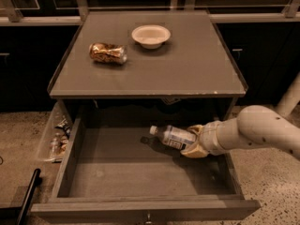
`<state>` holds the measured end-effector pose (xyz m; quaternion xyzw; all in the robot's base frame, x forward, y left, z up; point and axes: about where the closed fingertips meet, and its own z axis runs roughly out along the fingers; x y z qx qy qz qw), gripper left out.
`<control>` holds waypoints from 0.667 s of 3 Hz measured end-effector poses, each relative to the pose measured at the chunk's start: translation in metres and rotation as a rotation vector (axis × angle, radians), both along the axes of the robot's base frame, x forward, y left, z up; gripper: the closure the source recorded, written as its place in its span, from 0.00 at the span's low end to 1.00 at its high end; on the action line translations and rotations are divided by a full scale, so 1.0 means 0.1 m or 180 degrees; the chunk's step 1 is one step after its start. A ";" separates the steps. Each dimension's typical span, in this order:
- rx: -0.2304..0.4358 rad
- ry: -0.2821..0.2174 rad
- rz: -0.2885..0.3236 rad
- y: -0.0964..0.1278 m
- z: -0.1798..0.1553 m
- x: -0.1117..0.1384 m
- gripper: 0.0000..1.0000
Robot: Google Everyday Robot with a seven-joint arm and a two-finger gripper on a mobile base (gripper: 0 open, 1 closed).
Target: Place blue plastic bottle into top drawer
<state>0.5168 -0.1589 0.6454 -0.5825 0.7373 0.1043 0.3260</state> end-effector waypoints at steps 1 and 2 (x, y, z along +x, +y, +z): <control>0.0127 0.0174 0.0125 0.36 -0.29 0.02 1.00; 0.0192 0.0275 0.0230 0.61 -0.40 0.02 1.00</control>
Offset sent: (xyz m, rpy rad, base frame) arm 0.0024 0.1025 -0.0603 0.0932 0.1369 0.1260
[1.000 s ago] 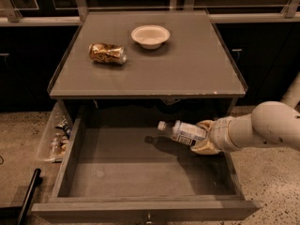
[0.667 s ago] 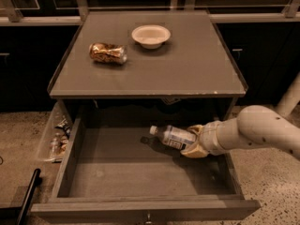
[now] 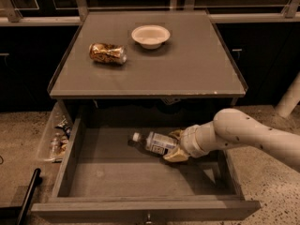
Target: Place blue plastic bottle into top drawer
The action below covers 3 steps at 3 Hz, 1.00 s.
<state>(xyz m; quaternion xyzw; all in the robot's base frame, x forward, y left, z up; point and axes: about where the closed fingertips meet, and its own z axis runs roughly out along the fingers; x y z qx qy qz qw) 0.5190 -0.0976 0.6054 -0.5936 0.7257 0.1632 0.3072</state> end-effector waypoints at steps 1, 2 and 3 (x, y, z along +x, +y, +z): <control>0.0000 0.0000 0.0000 0.00 0.02 0.00 0.83; 0.0000 0.0000 0.0001 0.00 0.02 0.00 0.60; 0.0000 0.0000 0.0001 0.00 0.02 0.00 0.37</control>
Offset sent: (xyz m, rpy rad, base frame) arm 0.0000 0.0000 0.0019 0.0000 0.0000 0.0001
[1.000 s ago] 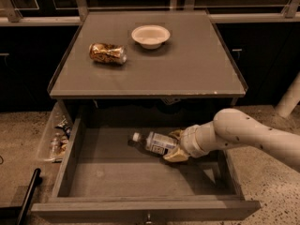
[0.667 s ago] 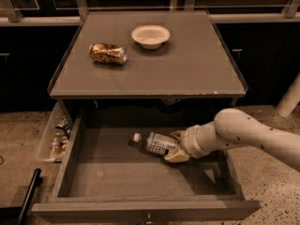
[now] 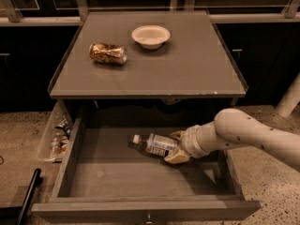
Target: Place blue plastic bottle into top drawer
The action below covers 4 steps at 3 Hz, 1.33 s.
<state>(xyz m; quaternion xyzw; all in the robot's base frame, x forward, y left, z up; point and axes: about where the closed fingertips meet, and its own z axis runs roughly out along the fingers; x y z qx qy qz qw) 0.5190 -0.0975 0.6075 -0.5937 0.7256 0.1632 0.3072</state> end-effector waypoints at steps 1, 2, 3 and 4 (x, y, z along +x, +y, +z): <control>0.0008 -0.0001 0.0003 0.01 0.03 -0.03 0.13; 0.0018 -0.0070 0.0005 0.00 0.20 -0.12 0.00; 0.0035 -0.0215 -0.0019 -0.07 0.47 -0.19 0.00; -0.0050 -0.0375 -0.0066 -0.22 0.84 -0.24 0.00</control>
Offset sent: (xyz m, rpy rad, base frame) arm -0.0246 -0.0046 0.0457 0.0086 -0.0551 -0.0036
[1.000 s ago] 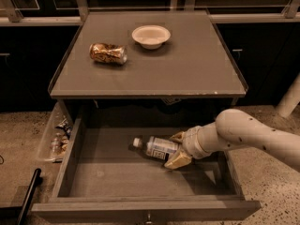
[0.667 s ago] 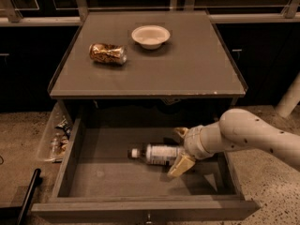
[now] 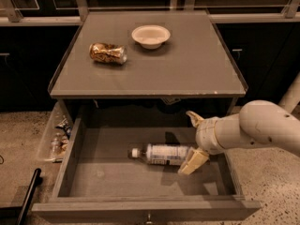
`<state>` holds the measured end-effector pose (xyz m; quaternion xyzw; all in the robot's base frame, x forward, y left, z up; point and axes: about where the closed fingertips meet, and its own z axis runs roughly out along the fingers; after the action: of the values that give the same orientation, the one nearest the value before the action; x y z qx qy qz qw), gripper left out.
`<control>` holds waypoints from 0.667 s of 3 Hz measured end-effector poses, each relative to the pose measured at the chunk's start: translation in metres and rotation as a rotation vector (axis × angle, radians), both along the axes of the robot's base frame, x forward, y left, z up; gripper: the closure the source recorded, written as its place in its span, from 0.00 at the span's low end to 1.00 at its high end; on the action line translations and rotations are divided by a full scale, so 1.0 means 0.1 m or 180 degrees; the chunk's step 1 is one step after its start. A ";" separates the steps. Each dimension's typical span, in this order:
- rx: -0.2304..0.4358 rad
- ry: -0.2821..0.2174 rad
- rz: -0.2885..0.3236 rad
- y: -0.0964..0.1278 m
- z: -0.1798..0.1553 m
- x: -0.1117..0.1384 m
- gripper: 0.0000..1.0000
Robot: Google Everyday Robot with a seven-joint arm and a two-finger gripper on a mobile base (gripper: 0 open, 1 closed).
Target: Place blue plastic bottle into top drawer
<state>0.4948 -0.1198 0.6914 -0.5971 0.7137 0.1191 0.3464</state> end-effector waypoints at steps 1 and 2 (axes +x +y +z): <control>-0.0117 -0.0222 -0.0019 -0.22 0.65 -0.12 0.00; -0.0247 -0.0499 0.0064 -0.33 1.32 -0.30 0.00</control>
Offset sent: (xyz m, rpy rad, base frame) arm -0.0535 -0.0504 0.2149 -0.1278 -0.2694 0.0511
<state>0.4644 -0.1532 0.8233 -0.6247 0.6824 0.0478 0.3765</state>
